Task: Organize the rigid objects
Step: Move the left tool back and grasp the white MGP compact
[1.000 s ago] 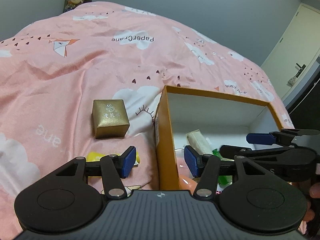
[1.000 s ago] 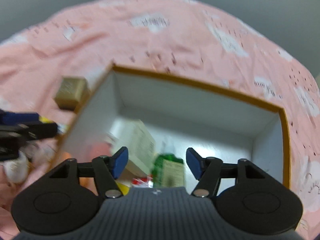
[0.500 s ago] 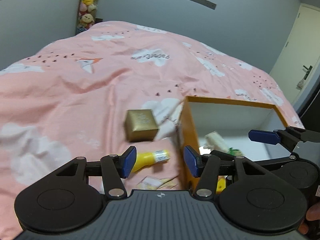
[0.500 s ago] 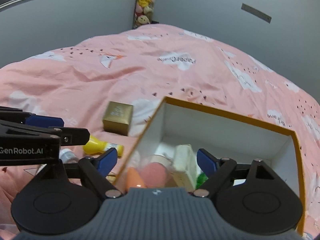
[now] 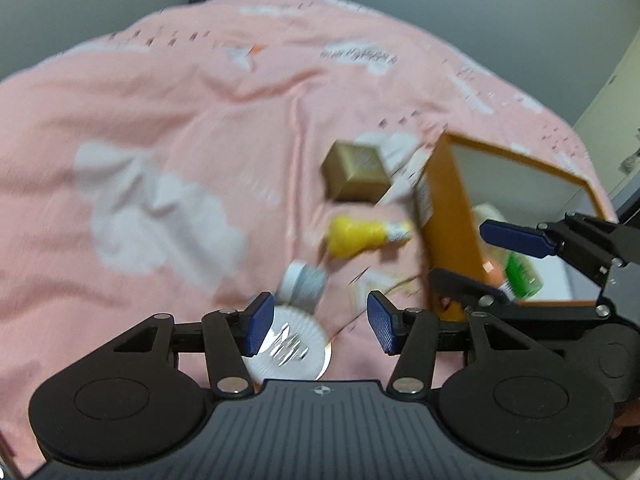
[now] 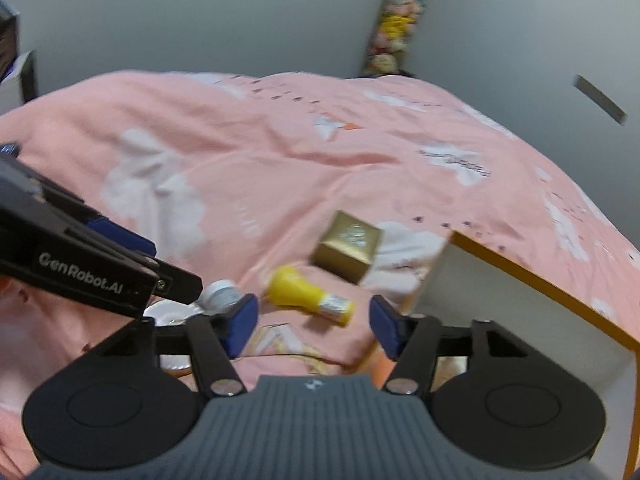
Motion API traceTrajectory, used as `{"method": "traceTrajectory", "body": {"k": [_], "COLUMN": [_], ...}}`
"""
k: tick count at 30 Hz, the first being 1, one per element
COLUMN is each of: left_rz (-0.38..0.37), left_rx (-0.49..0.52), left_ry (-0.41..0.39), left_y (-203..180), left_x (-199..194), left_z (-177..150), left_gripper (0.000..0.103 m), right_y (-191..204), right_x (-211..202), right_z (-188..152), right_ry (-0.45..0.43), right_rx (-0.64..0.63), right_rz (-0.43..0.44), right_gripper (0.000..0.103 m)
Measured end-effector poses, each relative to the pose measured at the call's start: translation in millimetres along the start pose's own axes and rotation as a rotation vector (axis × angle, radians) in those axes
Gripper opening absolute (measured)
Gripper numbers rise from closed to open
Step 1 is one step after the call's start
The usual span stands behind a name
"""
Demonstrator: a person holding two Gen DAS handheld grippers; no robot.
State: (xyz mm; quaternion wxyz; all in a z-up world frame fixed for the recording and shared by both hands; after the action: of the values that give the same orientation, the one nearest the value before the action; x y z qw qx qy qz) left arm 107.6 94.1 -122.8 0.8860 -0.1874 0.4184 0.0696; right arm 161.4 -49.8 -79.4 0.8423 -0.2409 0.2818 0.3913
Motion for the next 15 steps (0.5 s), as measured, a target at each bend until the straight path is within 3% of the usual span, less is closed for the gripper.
{"method": "traceTrajectory", "body": {"k": [4,9,15], "left_rz": [-0.006,-0.015,-0.016], "left_rx": [-0.068,-0.151,-0.141], "left_ry": [0.060,0.101,0.137], "left_y": [18,35,39], "left_x": [7,15,26], "left_z": [-12,-22,-27], "left_gripper": [0.062,0.062,0.062], "right_y": [11,13,22], "right_x": [14,26,43], "right_z": [-5,-5,-7], "right_ry": [0.068,0.113,0.167], "right_rx": [-0.051,-0.119,-0.210], "right_rz": [0.050,0.108,0.190], "right_gripper": [0.036,0.031,0.022]}}
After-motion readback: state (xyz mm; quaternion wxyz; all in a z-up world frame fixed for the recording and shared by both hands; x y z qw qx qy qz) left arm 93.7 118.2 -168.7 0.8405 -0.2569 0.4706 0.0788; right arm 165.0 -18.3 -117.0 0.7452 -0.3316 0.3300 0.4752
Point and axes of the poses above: each gripper's, at about its wrist camera, not at the fingertips, and x roughly the way its jaws point, y to its left, z to its top, the point moved 8 cm from there along x, roughly the way its jaws point, and after that the axes turned 3 degrees about -y, right-handed, at the moved point
